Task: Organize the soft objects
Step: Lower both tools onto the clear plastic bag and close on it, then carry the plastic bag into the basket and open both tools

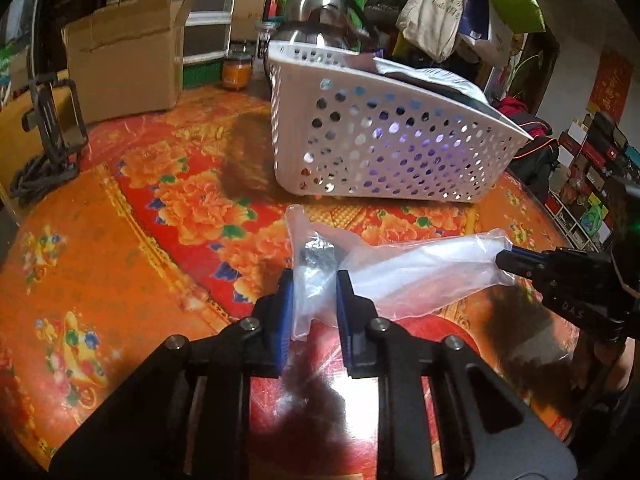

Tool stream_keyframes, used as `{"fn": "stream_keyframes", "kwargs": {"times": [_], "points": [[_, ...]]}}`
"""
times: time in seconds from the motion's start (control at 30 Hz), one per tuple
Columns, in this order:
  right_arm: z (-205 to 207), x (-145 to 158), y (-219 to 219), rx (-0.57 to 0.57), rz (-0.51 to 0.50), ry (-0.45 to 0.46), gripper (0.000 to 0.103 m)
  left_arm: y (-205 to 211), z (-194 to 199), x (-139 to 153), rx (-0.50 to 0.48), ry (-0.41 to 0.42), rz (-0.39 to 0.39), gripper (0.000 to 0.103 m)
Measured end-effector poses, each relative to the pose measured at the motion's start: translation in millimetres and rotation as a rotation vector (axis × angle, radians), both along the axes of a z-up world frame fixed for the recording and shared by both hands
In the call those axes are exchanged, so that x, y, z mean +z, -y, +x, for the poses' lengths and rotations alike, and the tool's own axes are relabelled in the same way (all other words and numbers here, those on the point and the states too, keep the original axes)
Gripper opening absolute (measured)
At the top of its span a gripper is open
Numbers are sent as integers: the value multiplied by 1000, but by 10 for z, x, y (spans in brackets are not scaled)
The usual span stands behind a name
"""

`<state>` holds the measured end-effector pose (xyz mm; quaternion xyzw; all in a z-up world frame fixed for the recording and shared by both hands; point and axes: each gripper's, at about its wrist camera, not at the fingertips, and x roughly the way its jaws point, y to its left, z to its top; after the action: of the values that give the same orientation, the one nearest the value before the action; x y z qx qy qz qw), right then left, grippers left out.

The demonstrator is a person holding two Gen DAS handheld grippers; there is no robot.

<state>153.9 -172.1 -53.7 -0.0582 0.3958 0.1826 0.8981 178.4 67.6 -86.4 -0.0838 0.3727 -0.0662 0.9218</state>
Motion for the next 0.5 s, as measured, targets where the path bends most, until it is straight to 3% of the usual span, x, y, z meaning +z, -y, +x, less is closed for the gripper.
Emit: {"fn": "stream_keyframes", "kwargs": {"times": [0.33,0.5], "points": [[-113,145,133,-21,83,83,7,88,-172,155,-21,88,23,18],[-137,160,124,-19,85,93,7,90,-186,158,-23,88,19,18]]}}
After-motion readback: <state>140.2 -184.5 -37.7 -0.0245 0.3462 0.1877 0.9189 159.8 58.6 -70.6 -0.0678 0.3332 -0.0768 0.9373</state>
